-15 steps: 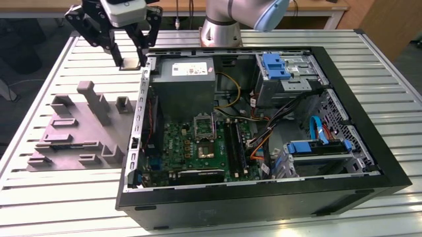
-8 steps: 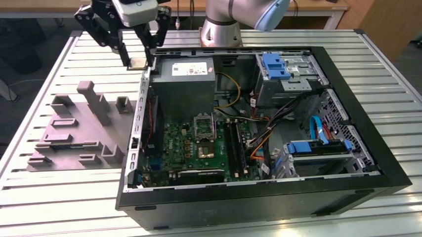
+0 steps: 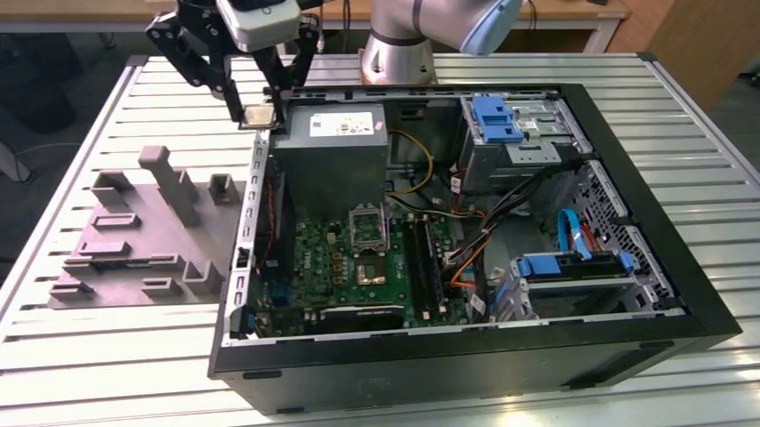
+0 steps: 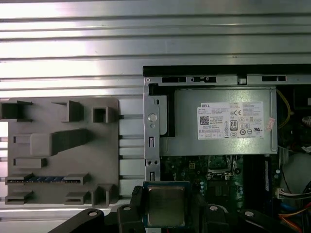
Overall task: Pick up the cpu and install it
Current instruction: 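Pick up the cpu and move it towards the insertion slot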
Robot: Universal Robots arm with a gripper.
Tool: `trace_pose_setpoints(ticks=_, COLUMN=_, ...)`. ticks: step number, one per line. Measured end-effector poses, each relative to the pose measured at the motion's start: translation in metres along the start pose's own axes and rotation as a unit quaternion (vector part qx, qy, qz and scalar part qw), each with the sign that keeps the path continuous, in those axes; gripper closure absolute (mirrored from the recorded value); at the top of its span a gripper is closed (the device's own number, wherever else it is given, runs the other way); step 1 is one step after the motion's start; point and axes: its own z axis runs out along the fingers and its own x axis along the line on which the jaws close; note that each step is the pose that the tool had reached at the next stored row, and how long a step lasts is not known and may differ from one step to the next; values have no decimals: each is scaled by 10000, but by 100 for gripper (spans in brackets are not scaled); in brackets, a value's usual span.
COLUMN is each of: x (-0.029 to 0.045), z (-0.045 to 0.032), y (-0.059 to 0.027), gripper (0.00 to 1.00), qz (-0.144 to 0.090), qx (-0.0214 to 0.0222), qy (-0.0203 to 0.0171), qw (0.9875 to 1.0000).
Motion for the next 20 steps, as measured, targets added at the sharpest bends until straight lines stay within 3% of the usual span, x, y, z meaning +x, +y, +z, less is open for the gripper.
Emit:
trace_pose_setpoints(ticks=14, x=-8, z=0, y=-6, gripper=53, qz=0, qx=0, qy=0, qw=10000)
trace_pose_setpoints(ticks=20, x=-67, z=0, y=-2, gripper=53, qz=0, qx=0, qy=0, qw=10000)
